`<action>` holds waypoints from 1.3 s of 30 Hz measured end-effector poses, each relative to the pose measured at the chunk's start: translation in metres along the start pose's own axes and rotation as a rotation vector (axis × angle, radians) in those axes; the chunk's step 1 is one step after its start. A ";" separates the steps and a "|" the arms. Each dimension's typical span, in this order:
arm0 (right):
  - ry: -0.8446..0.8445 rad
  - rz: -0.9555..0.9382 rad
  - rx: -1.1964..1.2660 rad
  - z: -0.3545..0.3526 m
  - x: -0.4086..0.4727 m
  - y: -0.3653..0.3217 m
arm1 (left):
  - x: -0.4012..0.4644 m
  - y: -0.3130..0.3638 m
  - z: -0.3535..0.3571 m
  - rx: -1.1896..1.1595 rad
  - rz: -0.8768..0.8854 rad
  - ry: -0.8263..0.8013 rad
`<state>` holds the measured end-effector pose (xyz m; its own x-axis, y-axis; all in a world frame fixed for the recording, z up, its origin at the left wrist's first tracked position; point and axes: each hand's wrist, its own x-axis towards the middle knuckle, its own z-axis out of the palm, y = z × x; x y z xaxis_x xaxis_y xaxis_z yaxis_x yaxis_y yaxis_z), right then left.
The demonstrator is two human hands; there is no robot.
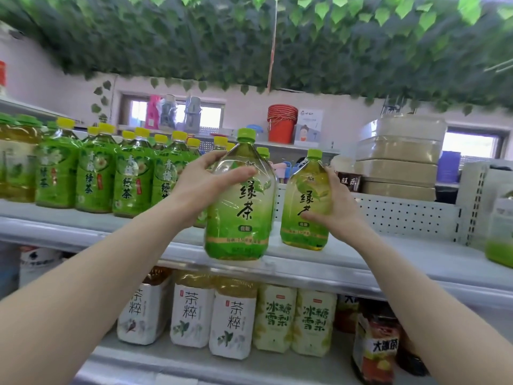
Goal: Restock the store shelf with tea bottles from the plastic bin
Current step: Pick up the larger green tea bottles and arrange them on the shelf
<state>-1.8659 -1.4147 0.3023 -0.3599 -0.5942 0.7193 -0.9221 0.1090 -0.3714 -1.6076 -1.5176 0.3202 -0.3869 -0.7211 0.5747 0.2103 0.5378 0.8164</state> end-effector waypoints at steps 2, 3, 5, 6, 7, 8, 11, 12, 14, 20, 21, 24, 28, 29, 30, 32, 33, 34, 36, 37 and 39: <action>-0.017 0.024 0.014 0.008 0.008 0.002 | 0.002 0.000 0.001 0.010 0.002 -0.011; -0.028 0.039 0.027 0.012 0.013 0.003 | 0.002 0.001 0.001 0.018 0.003 -0.017; -0.048 0.067 0.026 0.022 0.025 0.007 | 0.002 0.002 0.002 0.035 0.005 -0.028; -0.056 0.079 0.021 0.027 0.030 0.009 | 0.001 0.003 0.002 0.041 0.005 -0.031; -0.063 0.092 0.025 0.031 0.035 0.009 | 0.001 0.003 0.003 0.045 0.001 -0.034; -0.074 0.115 0.033 0.034 0.039 0.010 | 0.000 0.004 0.004 0.049 -0.004 -0.033; -0.125 0.169 -0.062 0.036 0.050 0.006 | -0.002 0.007 0.005 0.058 -0.011 -0.023; -0.116 0.155 -0.118 0.032 0.048 -0.001 | -0.003 0.007 0.006 0.058 -0.012 -0.025; -0.074 0.042 -0.023 0.023 0.038 -0.022 | -0.006 0.007 0.008 0.055 -0.012 -0.021; -0.312 -0.118 0.632 0.007 -0.032 -0.080 | -0.006 0.006 0.023 0.017 0.006 -0.045; -0.339 -0.105 0.695 0.006 -0.037 -0.080 | -0.006 0.006 0.026 0.025 0.012 -0.062; -0.299 -0.076 0.781 -0.005 -0.037 -0.074 | 0.002 0.006 0.037 0.080 0.053 -0.100; -0.150 -0.063 0.716 -0.025 -0.022 -0.057 | 0.017 0.019 0.040 0.247 0.184 -0.186; -0.112 -0.051 0.683 -0.029 -0.018 -0.052 | 0.020 0.018 0.039 0.359 0.231 -0.172; -0.069 -0.035 0.659 -0.032 -0.015 -0.045 | 0.022 0.014 0.038 0.498 0.281 -0.155; -0.016 0.009 0.641 -0.034 -0.010 -0.031 | 0.023 -0.005 0.038 0.759 0.347 -0.133; -0.010 0.028 0.627 -0.032 -0.009 -0.024 | 0.022 -0.016 0.039 0.855 0.362 -0.138; -0.005 0.042 0.599 -0.029 -0.009 -0.017 | 0.022 -0.028 0.040 0.922 0.369 -0.148; 0.009 0.071 0.511 -0.020 -0.007 -0.007 | 0.024 -0.047 0.040 0.993 0.395 -0.159; 0.015 0.082 0.474 -0.016 -0.007 -0.005 | 0.026 -0.054 0.039 1.016 0.408 -0.160; 0.036 0.084 0.446 -0.008 -0.006 -0.001 | 0.028 -0.063 0.039 1.052 0.429 -0.158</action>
<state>-1.8642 -1.4044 0.3030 -0.4431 -0.5688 0.6929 -0.7406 -0.2033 -0.6404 -1.6669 -1.5544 0.2828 -0.5885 -0.3674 0.7202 -0.4740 0.8784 0.0609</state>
